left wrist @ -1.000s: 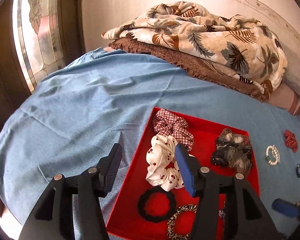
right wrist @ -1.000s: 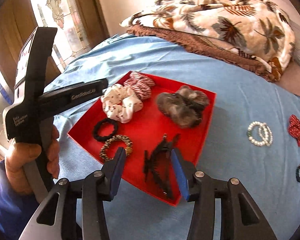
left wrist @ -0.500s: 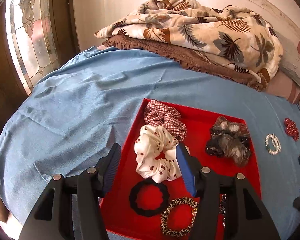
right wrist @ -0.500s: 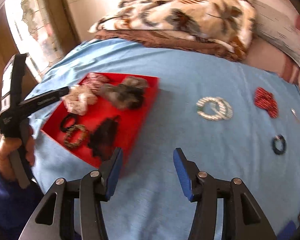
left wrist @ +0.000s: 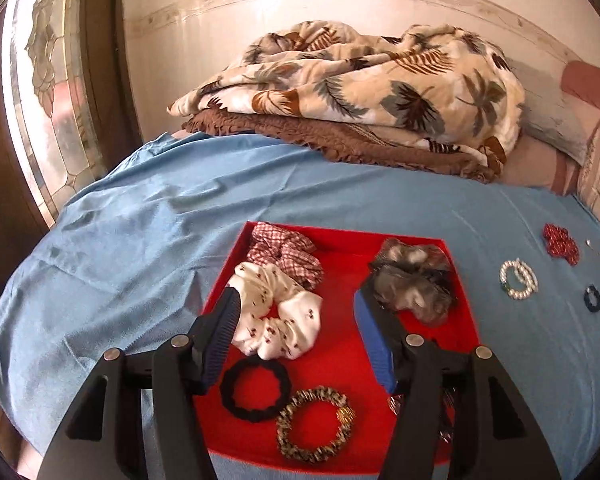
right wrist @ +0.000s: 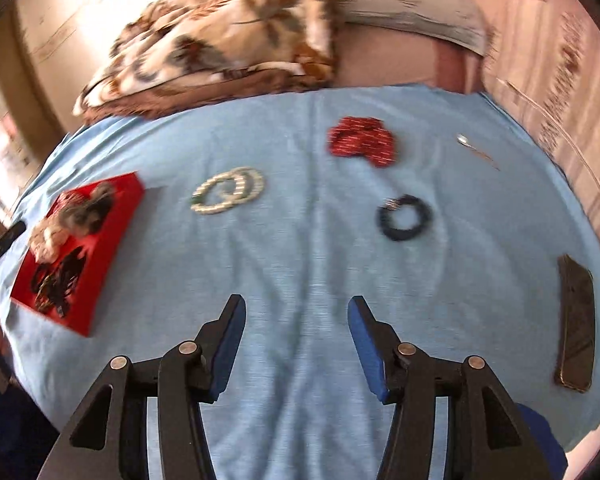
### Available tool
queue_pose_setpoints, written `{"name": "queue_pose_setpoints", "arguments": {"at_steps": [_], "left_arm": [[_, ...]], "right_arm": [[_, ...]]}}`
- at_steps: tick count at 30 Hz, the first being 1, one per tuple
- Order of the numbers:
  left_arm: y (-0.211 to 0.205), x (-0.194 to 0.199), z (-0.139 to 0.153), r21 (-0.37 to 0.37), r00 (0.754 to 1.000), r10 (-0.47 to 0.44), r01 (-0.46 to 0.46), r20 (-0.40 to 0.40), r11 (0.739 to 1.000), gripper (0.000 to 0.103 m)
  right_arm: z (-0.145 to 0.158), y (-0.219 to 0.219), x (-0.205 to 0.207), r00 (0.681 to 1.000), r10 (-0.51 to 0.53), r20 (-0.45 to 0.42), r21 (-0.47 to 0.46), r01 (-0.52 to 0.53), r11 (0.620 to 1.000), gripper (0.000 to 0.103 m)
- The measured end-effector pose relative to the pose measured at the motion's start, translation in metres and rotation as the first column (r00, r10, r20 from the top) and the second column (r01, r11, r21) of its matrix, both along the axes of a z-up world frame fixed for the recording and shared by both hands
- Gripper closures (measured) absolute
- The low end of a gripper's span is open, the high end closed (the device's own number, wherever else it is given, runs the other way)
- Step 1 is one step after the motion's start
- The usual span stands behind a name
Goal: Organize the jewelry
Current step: 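Move the left tool toward the pearl bracelet while the right tool approaches the black scrunchie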
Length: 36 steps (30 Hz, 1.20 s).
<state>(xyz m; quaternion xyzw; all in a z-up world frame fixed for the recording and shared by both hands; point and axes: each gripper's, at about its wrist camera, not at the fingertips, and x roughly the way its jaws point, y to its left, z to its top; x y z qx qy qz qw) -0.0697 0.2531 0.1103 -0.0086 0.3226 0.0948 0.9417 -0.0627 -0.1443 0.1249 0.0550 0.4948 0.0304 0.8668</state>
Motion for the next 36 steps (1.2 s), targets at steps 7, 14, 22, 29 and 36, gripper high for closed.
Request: {"name": "queue_pose_setpoints", "arguments": {"at_steps": [7, 14, 22, 29, 36], "left_arm": [[-0.036, -0.023, 0.04, -0.036, 0.997, -0.073, 0.074, 0.019, 0.997, 0.04], [-0.099, -0.007, 0.058, -0.111, 0.98, -0.197, 0.193, -0.023, 0.975, 0.039], [-0.156, 0.052, 0.019, -0.247, 0.957, -0.233, 0.188, -0.171, 0.951, 0.039], [-0.187, 0.109, -0.031, -0.252, 0.935, -0.216, 0.146, -0.281, 0.957, 0.054], [-0.186, 0.16, -0.071, -0.254, 0.915, -0.191, 0.101, -0.356, 0.962, 0.056]], "right_arm": [[-0.018, -0.035, 0.016, 0.999, -0.047, 0.016, 0.048, 0.046, 0.998, 0.045], [-0.036, -0.061, 0.041, 0.995, -0.096, 0.022, 0.103, 0.093, 0.99, 0.045], [-0.041, -0.088, 0.067, 0.989, -0.144, 0.021, 0.225, 0.136, 0.965, 0.045], [-0.041, -0.071, 0.096, 0.997, -0.045, 0.055, 0.192, 0.034, 0.981, 0.045], [-0.047, -0.069, 0.122, 0.997, -0.022, 0.071, 0.105, 0.015, 0.994, 0.045]]}}
